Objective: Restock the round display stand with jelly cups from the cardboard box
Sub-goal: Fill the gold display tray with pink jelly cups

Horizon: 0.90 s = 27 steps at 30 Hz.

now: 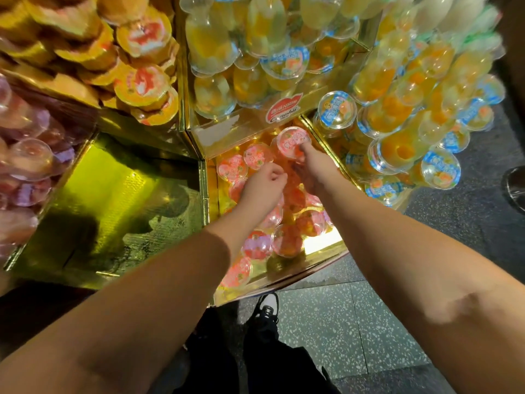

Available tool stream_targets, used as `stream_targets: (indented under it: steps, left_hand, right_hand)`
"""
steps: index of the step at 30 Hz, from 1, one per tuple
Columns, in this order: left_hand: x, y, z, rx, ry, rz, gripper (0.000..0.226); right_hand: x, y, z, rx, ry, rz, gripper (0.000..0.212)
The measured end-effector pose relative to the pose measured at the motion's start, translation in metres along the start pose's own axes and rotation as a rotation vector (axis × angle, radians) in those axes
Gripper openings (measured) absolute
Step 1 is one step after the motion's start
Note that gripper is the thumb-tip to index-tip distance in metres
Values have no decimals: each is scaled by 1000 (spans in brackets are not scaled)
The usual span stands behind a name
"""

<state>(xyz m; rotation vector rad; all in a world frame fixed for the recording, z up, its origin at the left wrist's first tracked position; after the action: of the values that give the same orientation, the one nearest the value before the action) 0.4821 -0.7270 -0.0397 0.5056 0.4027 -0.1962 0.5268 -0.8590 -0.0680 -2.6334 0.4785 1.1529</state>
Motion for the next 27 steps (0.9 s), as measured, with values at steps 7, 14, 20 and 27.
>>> stream_targets:
  steps: [7, 14, 20, 27]
  left_hand:
    - [55, 12, 22, -132, 139, -1, 45]
    - [50, 10, 23, -238, 213, 14, 38]
    - [-4, 42, 20, -254, 189, -32, 28]
    - [-102, 143, -2, -269, 151, 73, 20]
  right_hand:
    - [6, -1, -3, -72, 7, -23, 36]
    - [2, 5, -11, -216, -19, -81, 59]
    - [-44, 24, -12, -281, -55, -54, 40]
    - [-132, -18, -25, -454, 64, -186, 30]
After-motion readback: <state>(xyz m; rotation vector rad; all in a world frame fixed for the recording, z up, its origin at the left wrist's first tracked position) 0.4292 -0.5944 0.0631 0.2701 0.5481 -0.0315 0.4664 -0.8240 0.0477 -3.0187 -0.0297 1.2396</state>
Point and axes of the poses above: each hand's wrist, its own x-axis towards the middle knuckle, its own y-axis out of the back of the hand, z = x × y, the point moved 2 cm from there along x, towards the middle knuckle, and after that the axes turned 3 degrees about -y, right-handed, at the moved point
